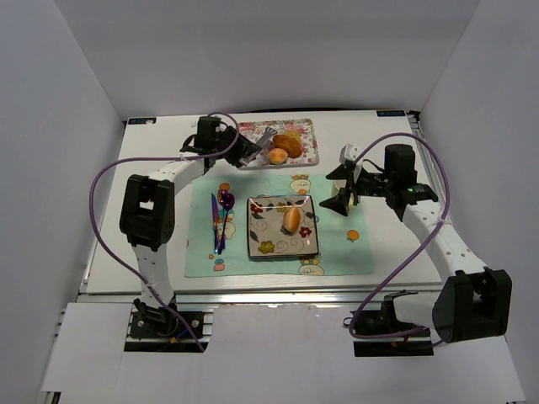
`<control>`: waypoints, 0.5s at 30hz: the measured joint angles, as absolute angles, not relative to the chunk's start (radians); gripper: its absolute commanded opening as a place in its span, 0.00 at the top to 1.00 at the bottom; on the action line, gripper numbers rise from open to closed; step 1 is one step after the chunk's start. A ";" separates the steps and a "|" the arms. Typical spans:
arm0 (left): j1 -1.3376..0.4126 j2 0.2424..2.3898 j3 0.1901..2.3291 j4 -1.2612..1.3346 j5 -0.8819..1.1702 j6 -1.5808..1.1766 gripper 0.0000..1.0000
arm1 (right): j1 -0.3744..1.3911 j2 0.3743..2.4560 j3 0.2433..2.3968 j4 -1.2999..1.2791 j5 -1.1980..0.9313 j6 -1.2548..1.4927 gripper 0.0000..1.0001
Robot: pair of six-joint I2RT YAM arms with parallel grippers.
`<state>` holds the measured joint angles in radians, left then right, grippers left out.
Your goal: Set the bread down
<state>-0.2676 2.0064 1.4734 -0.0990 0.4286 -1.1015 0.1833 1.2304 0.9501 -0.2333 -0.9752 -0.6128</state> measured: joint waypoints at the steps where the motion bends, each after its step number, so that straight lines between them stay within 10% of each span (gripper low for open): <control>1: -0.268 2.006 1.473 -0.088 0.432 -1.109 0.49 | 0.183 1.230 0.950 -0.233 -0.975 -0.613 0.11; 15: -0.268 2.021 1.472 -0.064 0.455 -1.133 0.49 | 0.183 1.230 0.950 -0.233 -0.975 -0.613 0.11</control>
